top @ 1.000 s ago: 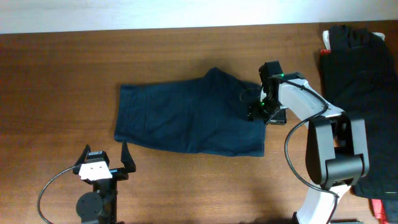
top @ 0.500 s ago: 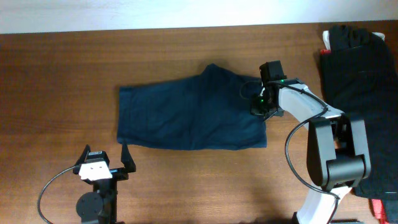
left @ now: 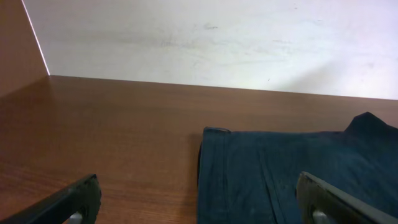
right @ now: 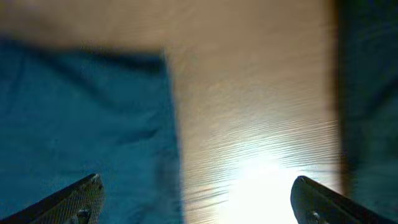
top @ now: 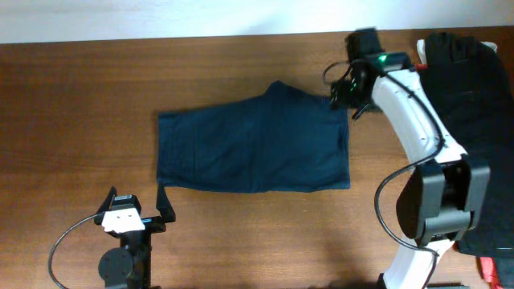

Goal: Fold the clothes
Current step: 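Release the shorts and retract the right gripper to the right, then reach the left gripper to the left edge of the shorts and grasp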

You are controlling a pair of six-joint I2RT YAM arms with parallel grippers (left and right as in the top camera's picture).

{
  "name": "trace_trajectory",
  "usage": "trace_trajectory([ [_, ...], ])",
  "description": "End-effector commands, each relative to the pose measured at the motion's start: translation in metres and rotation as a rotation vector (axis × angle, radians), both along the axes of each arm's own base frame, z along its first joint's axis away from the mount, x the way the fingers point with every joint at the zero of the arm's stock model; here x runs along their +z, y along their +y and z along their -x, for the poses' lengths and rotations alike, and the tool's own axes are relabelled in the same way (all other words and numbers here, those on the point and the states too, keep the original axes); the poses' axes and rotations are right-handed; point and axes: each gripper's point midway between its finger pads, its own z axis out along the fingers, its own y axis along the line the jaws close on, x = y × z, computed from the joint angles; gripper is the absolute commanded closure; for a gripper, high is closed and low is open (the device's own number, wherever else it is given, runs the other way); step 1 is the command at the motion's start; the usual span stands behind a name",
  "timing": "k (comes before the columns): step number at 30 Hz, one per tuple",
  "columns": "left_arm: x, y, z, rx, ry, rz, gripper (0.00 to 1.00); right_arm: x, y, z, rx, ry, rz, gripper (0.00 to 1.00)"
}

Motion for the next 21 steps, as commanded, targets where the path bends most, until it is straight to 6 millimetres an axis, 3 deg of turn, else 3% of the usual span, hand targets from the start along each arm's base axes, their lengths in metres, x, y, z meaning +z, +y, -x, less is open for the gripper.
trace_trajectory([
  [1, -0.003, 0.000, 0.000, 0.000, 0.002, 0.006, 0.01, 0.026, -0.065, -0.005, -0.136, -0.050, 0.131, 0.01],
  [4, -0.003, 0.000, 0.000, 0.000, 0.002, 0.006, 0.01, 0.023, -0.117, 0.009, -0.249, -0.023, 0.119, 0.01],
  [7, -0.003, 0.000, 0.000, 0.000, 0.002, 0.006, 0.01, 0.021, -0.146, 0.017, -0.317, -0.019, 0.081, 0.01],
  [10, -0.003, 0.000, 0.000, 0.000, 0.002, 0.006, 0.01, 0.020, -0.165, 0.024, -0.364, -0.017, 0.075, 0.01],
  [14, -0.002, -0.001, 0.000, -0.006, 0.001, 0.011, 0.01, 0.020, -0.168, 0.025, -0.370, -0.018, 0.075, 0.01],
  [15, 0.000, -0.013, -0.001, -0.072, -0.008, 0.040, 0.01, 0.020, -0.168, 0.025, -0.370, -0.017, 0.075, 0.01],
  [17, 0.007, -0.071, 0.007, -0.407, -0.016, 0.194, 0.01, 0.020, -0.168, 0.025, -0.370, -0.018, 0.075, 0.01],
  [19, 0.006, -0.121, 0.033, -0.731, 0.032, 0.250, 0.01, 0.020, -0.168, 0.025, -0.370, -0.017, 0.075, 0.01],
  [21, 0.013, -0.128, 0.039, -0.781, 0.032, 0.301, 0.01, 0.020, -0.168, 0.025, -0.370, -0.017, 0.075, 0.01],
])
